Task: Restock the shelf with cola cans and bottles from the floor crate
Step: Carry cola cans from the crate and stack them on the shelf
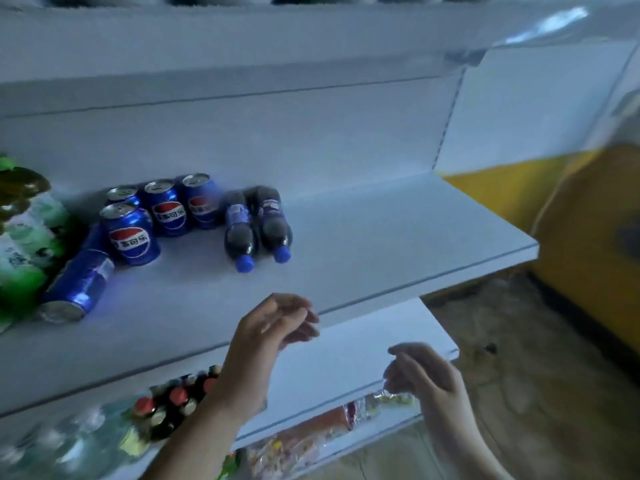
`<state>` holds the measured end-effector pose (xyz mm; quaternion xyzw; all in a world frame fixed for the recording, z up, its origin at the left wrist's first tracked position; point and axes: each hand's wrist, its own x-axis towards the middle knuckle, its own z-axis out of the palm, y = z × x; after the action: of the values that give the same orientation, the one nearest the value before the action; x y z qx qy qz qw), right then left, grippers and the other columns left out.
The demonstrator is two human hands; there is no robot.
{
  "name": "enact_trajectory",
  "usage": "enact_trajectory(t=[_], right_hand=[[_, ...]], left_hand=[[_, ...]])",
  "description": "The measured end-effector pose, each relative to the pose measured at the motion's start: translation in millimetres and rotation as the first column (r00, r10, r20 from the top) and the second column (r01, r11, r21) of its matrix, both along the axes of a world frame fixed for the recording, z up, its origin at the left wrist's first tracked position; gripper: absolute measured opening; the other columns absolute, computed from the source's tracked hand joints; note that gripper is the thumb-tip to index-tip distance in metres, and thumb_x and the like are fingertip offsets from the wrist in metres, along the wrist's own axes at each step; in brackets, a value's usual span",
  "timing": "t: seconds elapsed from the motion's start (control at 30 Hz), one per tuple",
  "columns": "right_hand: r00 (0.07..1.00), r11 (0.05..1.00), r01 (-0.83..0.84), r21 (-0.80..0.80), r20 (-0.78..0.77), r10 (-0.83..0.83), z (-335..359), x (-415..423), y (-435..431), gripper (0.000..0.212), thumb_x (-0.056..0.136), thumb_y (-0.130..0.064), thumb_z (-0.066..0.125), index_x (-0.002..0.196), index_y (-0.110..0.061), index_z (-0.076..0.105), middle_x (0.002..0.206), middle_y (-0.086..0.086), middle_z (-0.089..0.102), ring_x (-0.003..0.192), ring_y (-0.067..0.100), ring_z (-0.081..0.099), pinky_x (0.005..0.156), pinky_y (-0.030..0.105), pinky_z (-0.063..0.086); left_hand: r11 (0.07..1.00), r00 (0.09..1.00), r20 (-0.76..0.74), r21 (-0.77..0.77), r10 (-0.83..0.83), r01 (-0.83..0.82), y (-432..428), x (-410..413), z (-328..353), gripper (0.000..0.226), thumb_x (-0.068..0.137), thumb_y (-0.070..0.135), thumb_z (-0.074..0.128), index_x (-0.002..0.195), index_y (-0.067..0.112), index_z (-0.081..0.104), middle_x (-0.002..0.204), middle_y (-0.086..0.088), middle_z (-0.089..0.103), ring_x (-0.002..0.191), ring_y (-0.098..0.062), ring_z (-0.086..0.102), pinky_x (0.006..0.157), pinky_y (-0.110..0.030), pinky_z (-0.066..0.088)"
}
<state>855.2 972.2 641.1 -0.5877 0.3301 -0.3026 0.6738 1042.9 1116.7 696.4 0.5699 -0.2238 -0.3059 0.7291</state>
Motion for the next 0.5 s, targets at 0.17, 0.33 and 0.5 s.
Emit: enact_trajectory(t=[0.17,0.33,0.5], right_hand=[[0.971,0.950,0.238,0.203,-0.052,-0.232,-20.8,-117.9,-22.3,0.017,0.097,0.012,0.051,0.090,0.013,0.066,0.060,0.022,0.063,0.046,0.022,0.059,0.044,0.024,0.050],[0.876,0.804,0.466,0.369,-0.066,-0.478,-15.9,-215.1,-43.2,0.015,0.097,0.005,0.053,0.092,0.010,0.066,0.062,0.024,0.057,0.045,0.023,0.056,0.044,0.026,0.049],[0.706,0.607,0.612,0.508,-0.005,-0.708,-16.5,-282.1,-62.6,0.021,0.101,0.000,0.047,0.094,0.006,0.065,0.060,0.015,0.060,0.045,0.018,0.057,0.044,0.025,0.051]], left_hand=[[0.988,0.896,-0.419,-0.026,-0.146,0.149,-68.3,-93.1,-28.0,0.011,0.080,0.008,0.067,0.089,0.005,0.073,0.083,-0.015,0.064,0.071,-0.022,0.061,0.070,-0.032,0.049],[0.950,0.703,-0.670,-0.014,-0.240,0.311,-133.5,-174.9,-27.8,0.013,0.081,0.011,0.062,0.088,0.004,0.069,0.079,-0.011,0.059,0.068,-0.022,0.051,0.065,-0.030,0.045],[0.869,0.616,-0.706,0.001,-0.350,0.495,-187.0,-224.9,-27.4,0.012,0.084,0.012,0.064,0.082,0.005,0.073,0.079,-0.010,0.058,0.068,-0.020,0.048,0.069,-0.031,0.041]])
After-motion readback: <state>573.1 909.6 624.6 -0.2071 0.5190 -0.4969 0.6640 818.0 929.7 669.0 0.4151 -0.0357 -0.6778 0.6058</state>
